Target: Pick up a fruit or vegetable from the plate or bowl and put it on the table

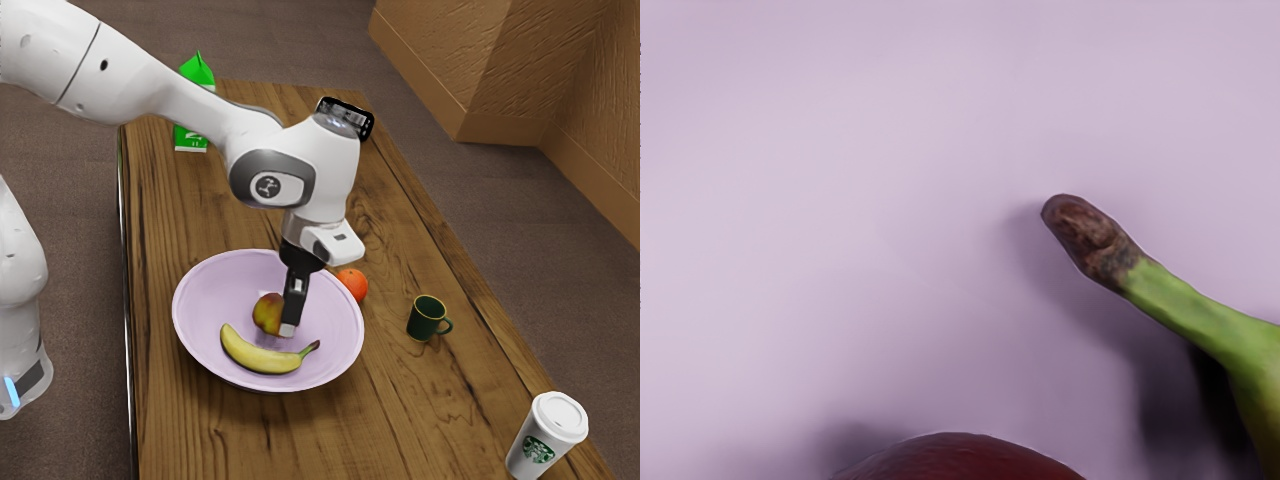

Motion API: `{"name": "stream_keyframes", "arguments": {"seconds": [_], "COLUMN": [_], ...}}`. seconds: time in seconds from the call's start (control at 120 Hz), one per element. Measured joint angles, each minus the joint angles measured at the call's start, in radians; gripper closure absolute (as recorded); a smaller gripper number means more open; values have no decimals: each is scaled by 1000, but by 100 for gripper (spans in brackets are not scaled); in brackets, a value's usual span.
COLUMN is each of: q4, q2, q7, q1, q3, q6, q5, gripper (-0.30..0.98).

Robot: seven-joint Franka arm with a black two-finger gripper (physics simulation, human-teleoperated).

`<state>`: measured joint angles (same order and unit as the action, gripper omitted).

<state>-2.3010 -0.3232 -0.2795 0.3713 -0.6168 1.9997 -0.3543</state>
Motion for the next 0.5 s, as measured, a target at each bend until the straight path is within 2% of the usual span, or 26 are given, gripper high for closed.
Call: {"name": "stream_keyframes", "arguments": {"seconds": [0.117, 0.35, 0.5], "q4": [-2, 0, 0], "q2": [6, 7, 7], "q7": [2, 6, 7], "q1": [0, 2, 9], "q3": [2, 5, 4], "q6": [4, -68, -33], "q5": [1, 58, 73], "gripper": [2, 2, 2]}}
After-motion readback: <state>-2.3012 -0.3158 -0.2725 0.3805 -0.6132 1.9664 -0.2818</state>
